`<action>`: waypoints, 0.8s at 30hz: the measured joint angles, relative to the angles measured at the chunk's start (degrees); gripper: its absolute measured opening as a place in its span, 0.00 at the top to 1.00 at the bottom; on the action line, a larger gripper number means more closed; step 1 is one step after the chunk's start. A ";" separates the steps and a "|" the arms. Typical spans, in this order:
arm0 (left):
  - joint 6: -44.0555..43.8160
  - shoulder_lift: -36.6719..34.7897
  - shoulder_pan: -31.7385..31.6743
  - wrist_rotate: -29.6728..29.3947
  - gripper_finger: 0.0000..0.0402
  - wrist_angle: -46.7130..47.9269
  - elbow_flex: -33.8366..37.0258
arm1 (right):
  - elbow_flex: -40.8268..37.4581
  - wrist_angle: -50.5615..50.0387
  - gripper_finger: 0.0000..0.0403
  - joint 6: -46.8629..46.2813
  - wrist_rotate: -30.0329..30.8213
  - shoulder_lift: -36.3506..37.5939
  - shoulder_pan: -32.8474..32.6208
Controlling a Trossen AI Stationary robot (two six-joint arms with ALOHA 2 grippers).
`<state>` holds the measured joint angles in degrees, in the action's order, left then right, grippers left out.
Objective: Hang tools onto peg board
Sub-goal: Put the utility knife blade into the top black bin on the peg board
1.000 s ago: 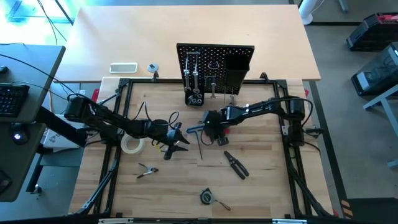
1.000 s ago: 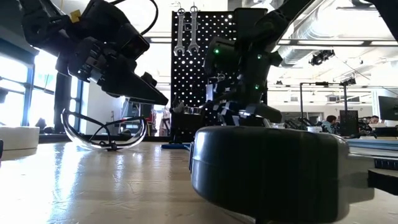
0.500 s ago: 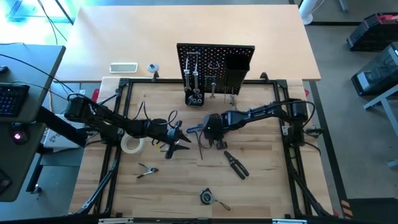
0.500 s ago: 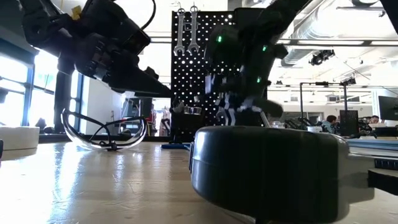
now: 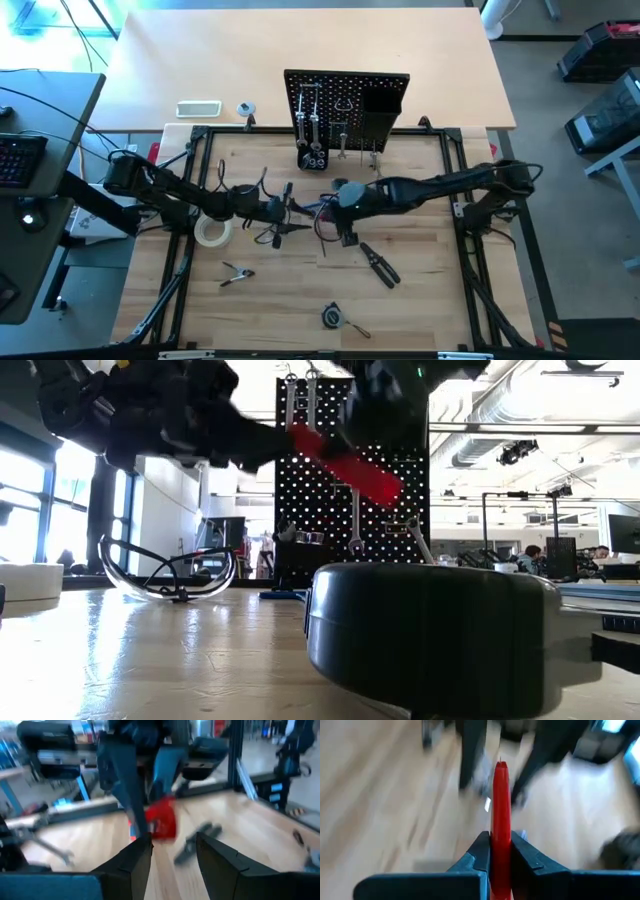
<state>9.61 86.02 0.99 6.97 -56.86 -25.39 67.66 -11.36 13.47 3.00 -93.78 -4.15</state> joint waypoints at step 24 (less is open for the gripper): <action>1.87 0.93 -2.11 0.39 0.64 -15.87 -7.82 | 0.11 35.62 0.94 7.58 -2.16 3.10 -1.74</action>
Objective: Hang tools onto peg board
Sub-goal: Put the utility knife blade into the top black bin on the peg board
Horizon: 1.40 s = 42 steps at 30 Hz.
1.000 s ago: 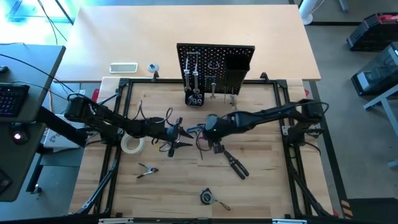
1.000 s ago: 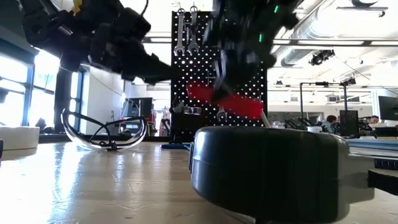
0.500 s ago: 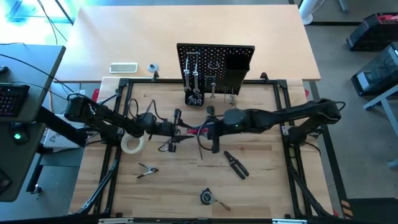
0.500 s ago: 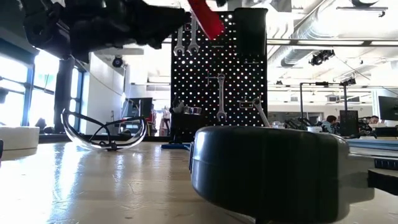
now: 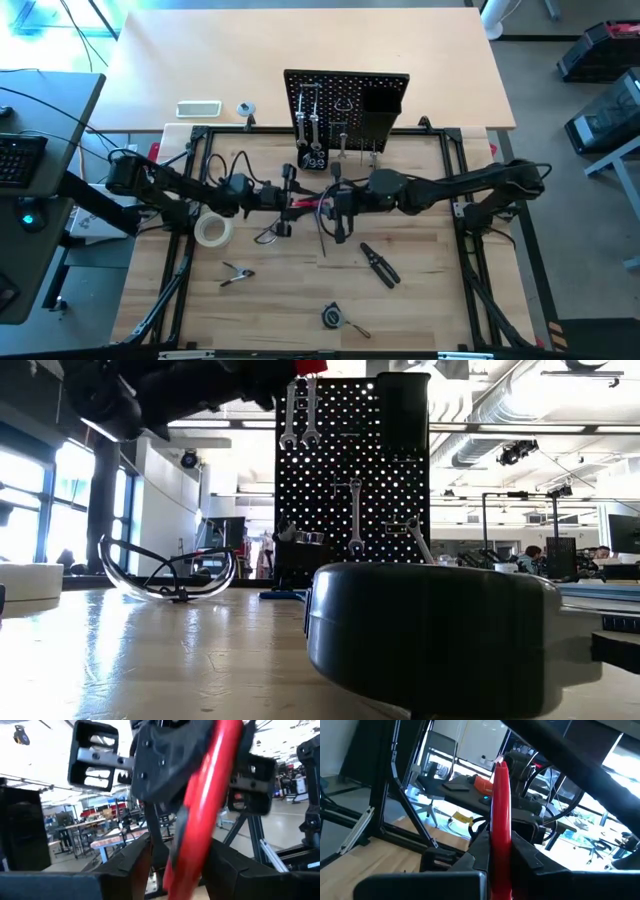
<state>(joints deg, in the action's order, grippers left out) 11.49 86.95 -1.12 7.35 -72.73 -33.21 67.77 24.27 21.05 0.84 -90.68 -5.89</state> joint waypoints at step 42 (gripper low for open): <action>8.79 -2.92 -1.49 0.85 0.90 39.04 -14.94 | 0.00 -16.53 0.83 -8.88 8.13 5.59 0.36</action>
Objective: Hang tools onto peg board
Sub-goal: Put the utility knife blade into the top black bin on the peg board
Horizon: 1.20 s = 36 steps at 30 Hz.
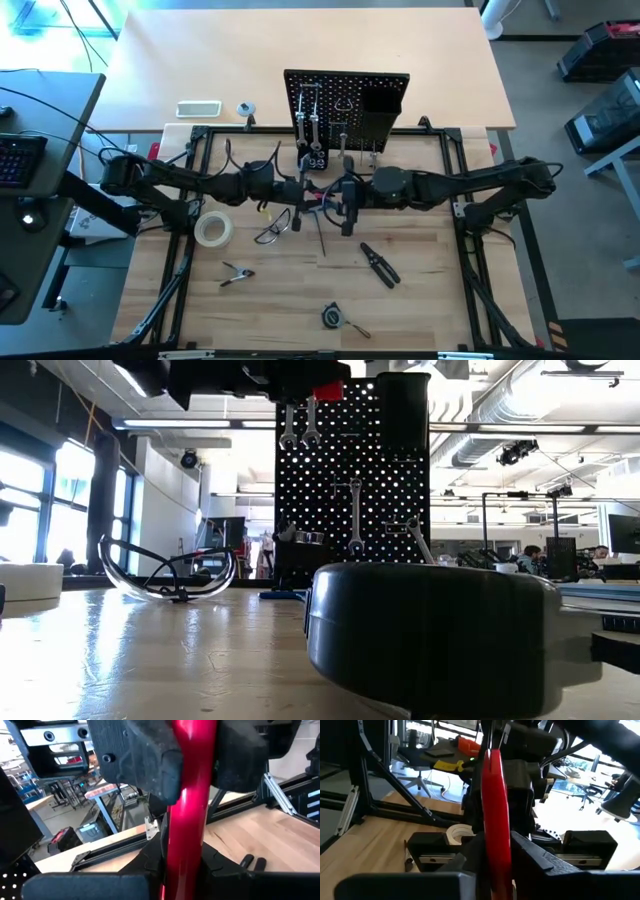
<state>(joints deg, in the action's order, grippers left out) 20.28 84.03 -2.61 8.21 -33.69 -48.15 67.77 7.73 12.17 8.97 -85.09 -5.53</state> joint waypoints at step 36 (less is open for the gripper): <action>-4.60 -13.70 4.11 -8.79 0.43 44.20 -2.09 | 15.56 -16.02 0.91 9.49 -10.25 18.41 23.65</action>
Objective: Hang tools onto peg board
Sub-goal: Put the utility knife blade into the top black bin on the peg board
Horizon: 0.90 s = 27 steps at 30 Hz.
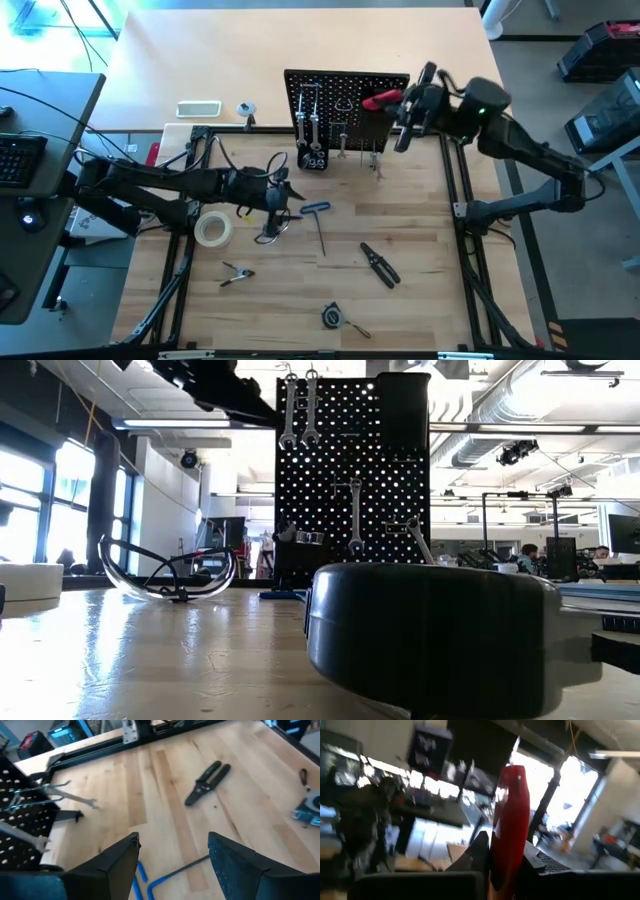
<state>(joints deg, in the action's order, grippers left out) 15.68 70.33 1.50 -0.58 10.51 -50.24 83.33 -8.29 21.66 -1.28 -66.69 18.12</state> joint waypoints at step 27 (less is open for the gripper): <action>-13.60 -6.24 3.60 -8.89 0.43 4.59 17.04 | 17.09 -32.55 0.90 -4.67 -2.39 -13.89 11.26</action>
<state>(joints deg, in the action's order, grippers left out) 2.07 64.09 5.10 -9.47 15.09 -33.20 100.42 -40.84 16.99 -3.67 -80.58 29.38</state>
